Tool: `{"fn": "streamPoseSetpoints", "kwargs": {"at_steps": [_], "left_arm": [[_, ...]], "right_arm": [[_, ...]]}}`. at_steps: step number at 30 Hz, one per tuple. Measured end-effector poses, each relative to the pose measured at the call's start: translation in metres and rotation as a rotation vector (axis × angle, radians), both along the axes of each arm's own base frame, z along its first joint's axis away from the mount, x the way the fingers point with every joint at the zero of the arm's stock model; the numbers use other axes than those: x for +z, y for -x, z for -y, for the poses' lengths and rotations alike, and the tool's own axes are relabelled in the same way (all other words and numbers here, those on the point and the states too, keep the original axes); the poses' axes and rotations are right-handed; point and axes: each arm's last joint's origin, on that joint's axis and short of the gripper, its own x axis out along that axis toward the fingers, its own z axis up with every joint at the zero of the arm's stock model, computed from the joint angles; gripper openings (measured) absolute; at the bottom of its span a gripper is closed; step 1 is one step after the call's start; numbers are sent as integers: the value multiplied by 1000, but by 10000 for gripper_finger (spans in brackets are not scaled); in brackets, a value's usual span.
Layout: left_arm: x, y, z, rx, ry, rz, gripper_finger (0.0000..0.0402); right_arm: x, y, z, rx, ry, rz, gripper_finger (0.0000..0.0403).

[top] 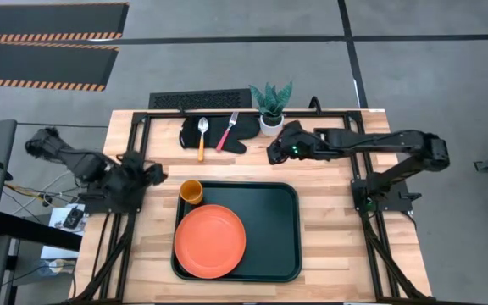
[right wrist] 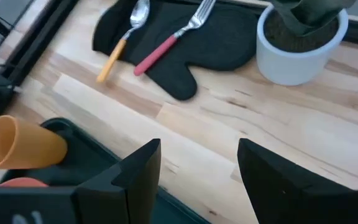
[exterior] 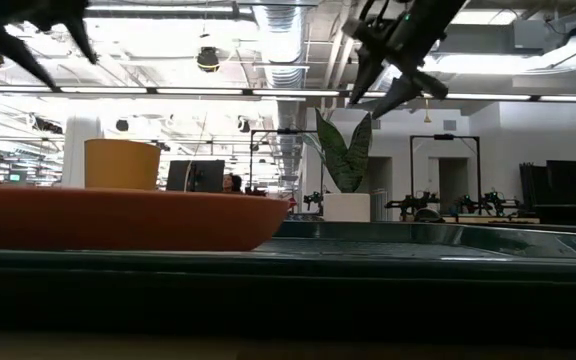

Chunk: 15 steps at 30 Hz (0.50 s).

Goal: Pick and place plate/cup/fork/spoon on tray
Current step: Put the yellow spoon to the right of the orange plate on the black serving tray

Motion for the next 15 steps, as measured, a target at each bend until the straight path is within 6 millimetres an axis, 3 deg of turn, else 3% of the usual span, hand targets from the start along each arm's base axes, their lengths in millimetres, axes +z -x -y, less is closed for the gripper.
{"fn": "streamPoseSetpoints", "kwargs": {"at_steps": [9, 15], "left_arm": [[3, -43, -46, 46, -217, -28, 252], [-10, -87, -96, -36, -292, -125, 252]], "right_arm": [[-12, -4, 16, -39, -12, -46, 239], [-11, -3, 18, -28, -11, -48, 239]]}}
